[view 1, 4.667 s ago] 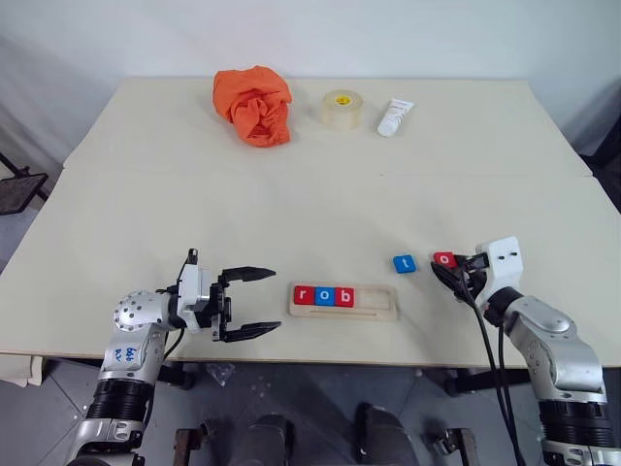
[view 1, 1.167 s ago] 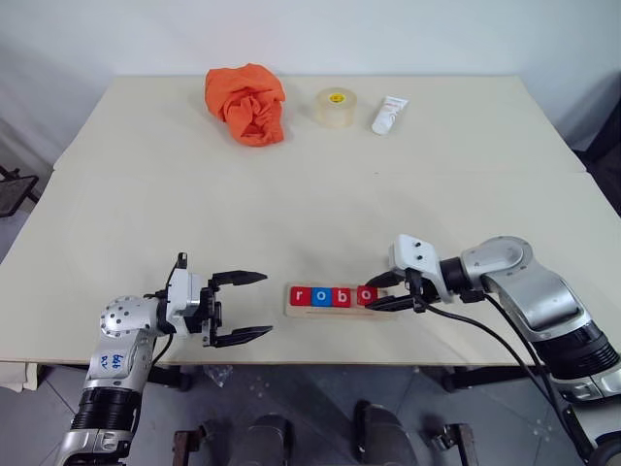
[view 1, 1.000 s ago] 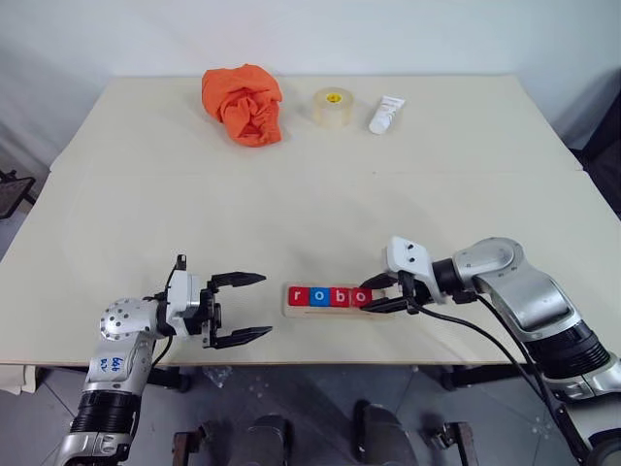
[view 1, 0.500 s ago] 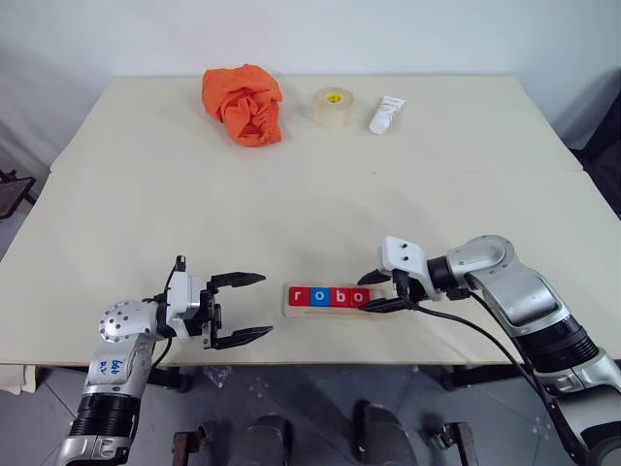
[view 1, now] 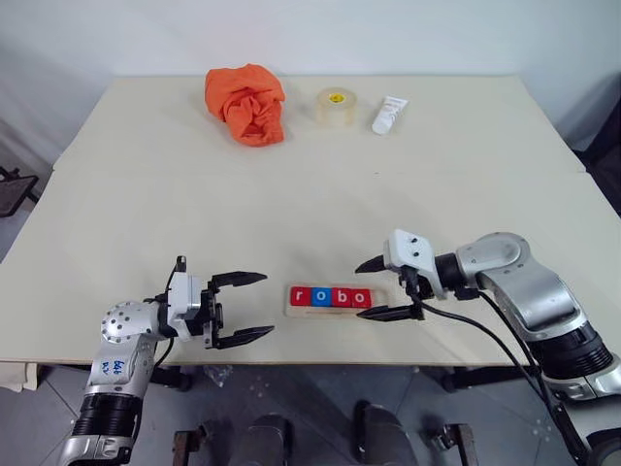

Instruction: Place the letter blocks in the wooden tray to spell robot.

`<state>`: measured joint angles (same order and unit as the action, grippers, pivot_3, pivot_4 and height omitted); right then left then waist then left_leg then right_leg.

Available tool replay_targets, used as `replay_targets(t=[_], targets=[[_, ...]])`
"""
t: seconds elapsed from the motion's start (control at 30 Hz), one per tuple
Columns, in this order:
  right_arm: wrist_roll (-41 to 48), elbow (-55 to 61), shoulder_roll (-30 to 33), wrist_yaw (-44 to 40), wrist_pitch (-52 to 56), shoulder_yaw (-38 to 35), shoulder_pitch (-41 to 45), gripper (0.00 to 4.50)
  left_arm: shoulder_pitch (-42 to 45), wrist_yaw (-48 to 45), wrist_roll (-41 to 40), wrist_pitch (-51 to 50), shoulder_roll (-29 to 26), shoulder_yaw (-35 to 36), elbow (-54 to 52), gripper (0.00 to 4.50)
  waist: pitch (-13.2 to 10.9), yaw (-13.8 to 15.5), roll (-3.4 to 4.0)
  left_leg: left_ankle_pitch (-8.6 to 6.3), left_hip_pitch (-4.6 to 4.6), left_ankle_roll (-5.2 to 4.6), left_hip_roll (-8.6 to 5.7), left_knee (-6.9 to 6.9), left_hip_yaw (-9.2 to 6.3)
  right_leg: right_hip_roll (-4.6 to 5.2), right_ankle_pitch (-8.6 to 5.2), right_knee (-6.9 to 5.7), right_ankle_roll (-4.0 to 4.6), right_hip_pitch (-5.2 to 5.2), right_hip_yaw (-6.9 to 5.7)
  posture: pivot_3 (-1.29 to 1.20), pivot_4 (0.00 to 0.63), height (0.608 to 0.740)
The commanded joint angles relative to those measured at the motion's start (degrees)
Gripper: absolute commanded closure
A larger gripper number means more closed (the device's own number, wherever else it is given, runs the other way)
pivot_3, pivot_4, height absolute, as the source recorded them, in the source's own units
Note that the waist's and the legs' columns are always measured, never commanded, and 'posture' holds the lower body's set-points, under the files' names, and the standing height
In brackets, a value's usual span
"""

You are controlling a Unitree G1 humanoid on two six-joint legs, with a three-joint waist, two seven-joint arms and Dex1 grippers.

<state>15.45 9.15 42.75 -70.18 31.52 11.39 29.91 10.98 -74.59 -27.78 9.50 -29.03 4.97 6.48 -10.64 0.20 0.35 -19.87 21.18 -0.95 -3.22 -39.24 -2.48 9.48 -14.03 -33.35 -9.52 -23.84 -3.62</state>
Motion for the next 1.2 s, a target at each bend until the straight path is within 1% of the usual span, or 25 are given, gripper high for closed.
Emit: replay_targets(t=[0.03, 0.1, 0.17, 0.27, 0.43, 0.63, 0.67, 0.8, 0.97, 1.03, 1.2], targets=[[1.14, -1.33, 2.38, 3.28, -2.36, -7.86, -3.7, 0.04, -0.14, -0.12, -1.03, 0.8, -0.02, 0.69, -0.63, 0.0, 0.0, 0.19, 0.0, 0.0, 0.01, 0.0, -0.01, 0.0, 0.0, 0.0, 0.0, 0.01, 0.0, 0.0, 0.0, 0.0, 0.15, 0.74], [1.16, -3.13, 2.94, 4.73, -4.19, -10.96, -5.87, 0.04, -0.05, -0.23, -1.05, 0.71, -0.05, 0.67, -0.5, 0.0, 0.0, 0.29, 0.0, -0.01, 0.0, -0.01, -0.02, 0.0, 0.03, 0.0, 0.0, 0.0, 0.0, 0.0, 0.01, 0.0, 0.15, 0.74], [2.45, -5.89, 2.95, 5.66, -7.22, -15.88, -9.07, 0.04, 0.39, -0.31, -0.95, 0.66, 0.08, 0.51, -0.11, 0.0, 0.0, 0.36, 0.0, -0.01, -0.01, -0.01, -0.01, 0.0, 0.05, 0.0, 0.0, 0.0, 0.0, 0.0, 0.01, 0.0, 0.15, 0.74], [2.93, -7.46, 3.9, 5.99, -9.7, -19.78, -13.24, 0.04, 0.97, -0.44, -0.83, 0.63, 0.24, 0.29, 0.42, 0.0, 0.0, 0.55, 0.0, 0.0, -0.03, -0.01, 0.0, 0.01, 0.1, -0.01, 0.0, -0.02, 0.0, 0.0, 0.01, 0.0, 0.15, 0.74], [5.87, -6.19, 5.63, 5.76, -10.96, -28.75, -22.62, 0.04, 2.0, -1.02, -0.96, 0.31, 0.11, 0.32, 1.36, 0.0, 0.0, 0.91, 0.0, 0.0, -0.06, -0.02, 0.0, 0.01, 0.15, -0.01, 0.0, -0.05, 0.0, 0.02, 0.04, 0.0, 0.15, 0.74], [8.69, -2.2, 6.58, 4.23, -11.69, -37.33, -35.07, 0.04, 2.91, -1.97, -1.13, 0.07, -0.41, 0.58, 2.73, 0.0, 0.0, 1.19, 0.0, 0.0, -0.1, -0.02, 0.02, 0.01, 0.16, -0.02, 0.0, -0.03, 0.0, 0.06, 0.04, 0.0, 0.15, 0.74], [8.78, -1.62, 6.79, 4.47, -11.25, -37.69, -36.12, 0.04, 3.08, -2.11, -1.09, 0.13, -0.42, 0.57, 3.01, 0.0, 0.0, 1.2, 0.0, 0.0, -0.12, -0.02, 0.02, 0.01, 0.16, -0.03, 0.0, -0.03, 0.0, 0.1, 0.03, 0.0, 0.15, 0.74], [9.68, 1.3, 5.87, 8.31, -8.29, -35.46, -33.63, 0.04, 3.83, -2.51, -0.99, 0.15, -0.27, 0.23, 3.66, 0.0, 0.0, 0.66, -0.01, 0.02, -0.22, -0.04, 0.06, 0.0, 0.29, -0.02, 0.03, 0.0, -0.05, 0.13, 0.13, 0.0, 0.15, 0.74], [8.83, 4.1, 4.65, 16.43, 0.42, -29.71, -27.95, 0.04, 4.49, -2.93, -0.93, 0.21, -0.32, 0.33, 4.14, 0.0, 0.0, 0.66, 0.0, 0.09, -0.31, 0.07, 0.17, 0.0, 0.26, -0.05, 0.07, -0.1, 0.07, 0.14, 0.1, 0.0, 0.15, 0.74], [8.96, 5.46, 3.12, 19.04, 1.1, -28.39, -26.16, 0.04, 4.43, -2.93, -0.98, 0.21, -0.46, 0.49, 3.98, 0.0, 0.0, 0.99, 0.0, 0.09, -0.26, 0.07, 0.16, 0.0, 0.22, -0.05, 0.06, -0.1, 0.08, 0.12, 0.08, 0.0, 0.15, 0.74], [6.55, 8.32, -4.76, 32.82, 8.74, -22.79, -19.09, 0.04, 3.11, -2.54, -1.14, 0.33, -0.86, 1.02, 2.88, 0.0, 0.0, 1.04, 0.0, 0.07, -0.16, 0.05, 0.12, 0.0, 0.15, -0.03, 0.08, -0.06, 0.1, 0.05, 0.06, 0.0, 0.15, 0.74]])
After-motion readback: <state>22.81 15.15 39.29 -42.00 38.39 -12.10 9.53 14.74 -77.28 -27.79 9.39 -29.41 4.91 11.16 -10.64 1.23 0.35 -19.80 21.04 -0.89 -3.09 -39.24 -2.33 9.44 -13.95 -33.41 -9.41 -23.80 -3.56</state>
